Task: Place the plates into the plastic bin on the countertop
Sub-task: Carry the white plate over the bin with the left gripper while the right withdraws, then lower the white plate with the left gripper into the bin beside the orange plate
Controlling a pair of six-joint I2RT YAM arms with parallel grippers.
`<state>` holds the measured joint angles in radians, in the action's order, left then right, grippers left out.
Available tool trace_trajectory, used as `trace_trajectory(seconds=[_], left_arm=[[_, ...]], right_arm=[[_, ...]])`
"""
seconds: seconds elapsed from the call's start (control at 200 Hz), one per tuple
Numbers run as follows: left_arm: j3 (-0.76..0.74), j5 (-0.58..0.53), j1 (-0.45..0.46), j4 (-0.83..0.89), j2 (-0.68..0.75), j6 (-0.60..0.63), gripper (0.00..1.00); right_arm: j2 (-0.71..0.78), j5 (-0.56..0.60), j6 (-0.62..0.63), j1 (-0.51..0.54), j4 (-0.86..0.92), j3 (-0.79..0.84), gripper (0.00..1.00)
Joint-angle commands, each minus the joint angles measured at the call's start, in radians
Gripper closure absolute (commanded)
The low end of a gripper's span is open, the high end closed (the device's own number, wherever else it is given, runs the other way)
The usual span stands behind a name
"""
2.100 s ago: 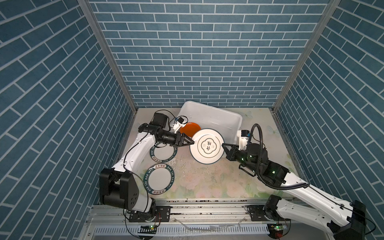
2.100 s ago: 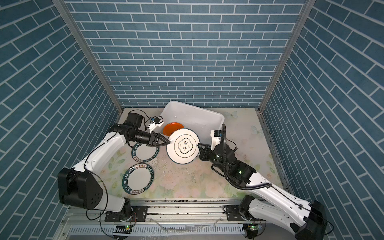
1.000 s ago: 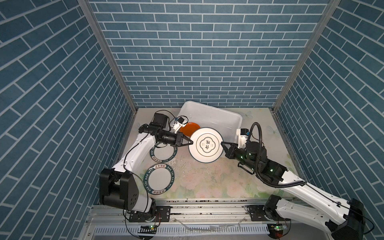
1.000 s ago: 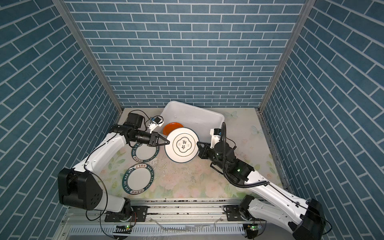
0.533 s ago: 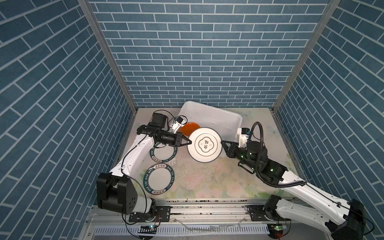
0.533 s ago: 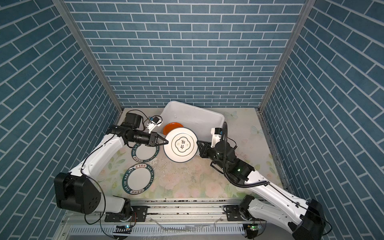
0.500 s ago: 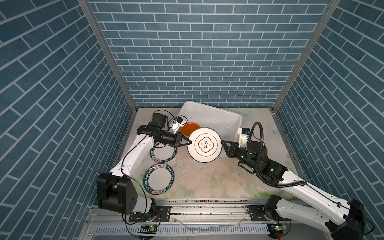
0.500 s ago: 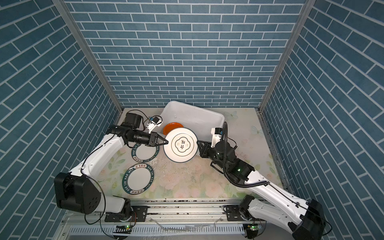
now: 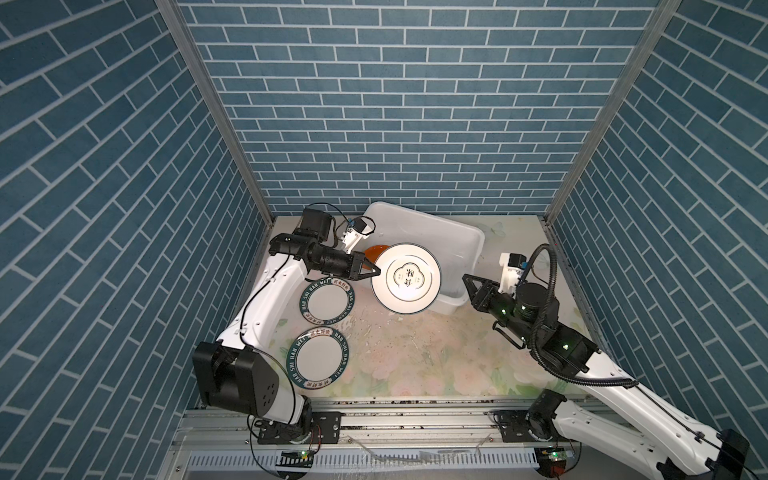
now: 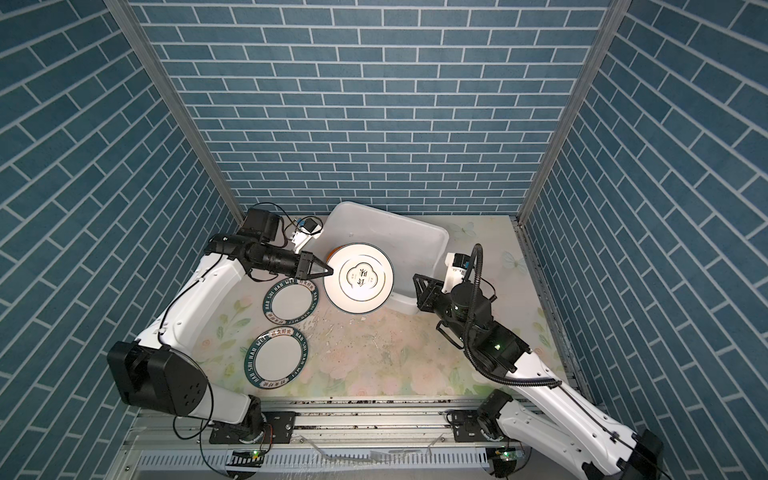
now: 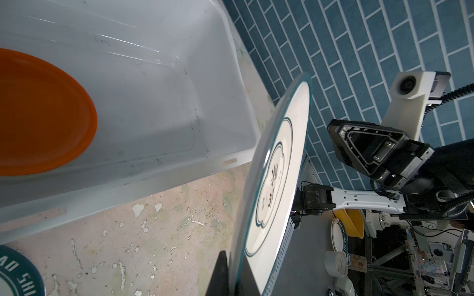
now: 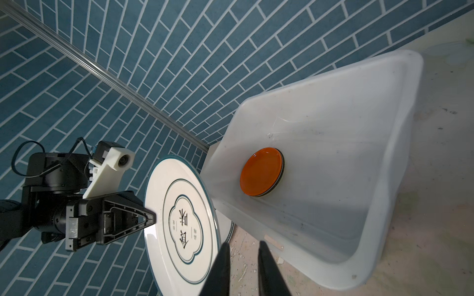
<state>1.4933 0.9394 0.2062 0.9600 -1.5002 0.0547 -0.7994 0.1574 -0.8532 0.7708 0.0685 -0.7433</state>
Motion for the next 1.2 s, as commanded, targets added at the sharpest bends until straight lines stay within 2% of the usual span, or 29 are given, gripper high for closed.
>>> trace_trajectory(seconds=[0.0,0.255,0.465,0.82,0.905,1.02,1.1,1.195], left_arm=[[0.071,-0.025,0.003,0.039,-0.023,0.051,1.00],[0.254,-0.082,0.029,0.013,-0.153,0.029,1.00],[0.416,-0.126,0.072,0.005,-0.320,0.016,1.00],[0.800,-0.175,0.094,0.181,-0.655,0.050,1.00],[0.870,-0.196,0.094,0.207,-0.702,0.051,1.00],[0.869,-0.220,0.109,0.189,-0.715,0.077,1.00],[0.877,-0.259,0.128,0.195,-0.729,0.127,1.00],[0.881,-0.249,0.143,0.178,-0.750,0.134,1.00]], right_arm=[[0.027,0.046,0.045,-0.011,0.070,-0.040,0.79],[0.042,0.084,0.026,-0.013,0.143,-0.049,0.79],[0.022,0.092,0.016,-0.016,0.253,-0.134,0.79],[-0.080,0.127,0.108,-0.048,0.482,-0.327,0.78],[-0.098,0.101,0.063,-0.072,0.537,-0.352,0.78],[-0.108,0.015,-0.063,-0.089,0.499,-0.305,0.78],[-0.120,0.016,-0.105,-0.090,0.517,-0.317,0.78],[-0.124,0.031,-0.148,-0.093,0.549,-0.332,0.78]])
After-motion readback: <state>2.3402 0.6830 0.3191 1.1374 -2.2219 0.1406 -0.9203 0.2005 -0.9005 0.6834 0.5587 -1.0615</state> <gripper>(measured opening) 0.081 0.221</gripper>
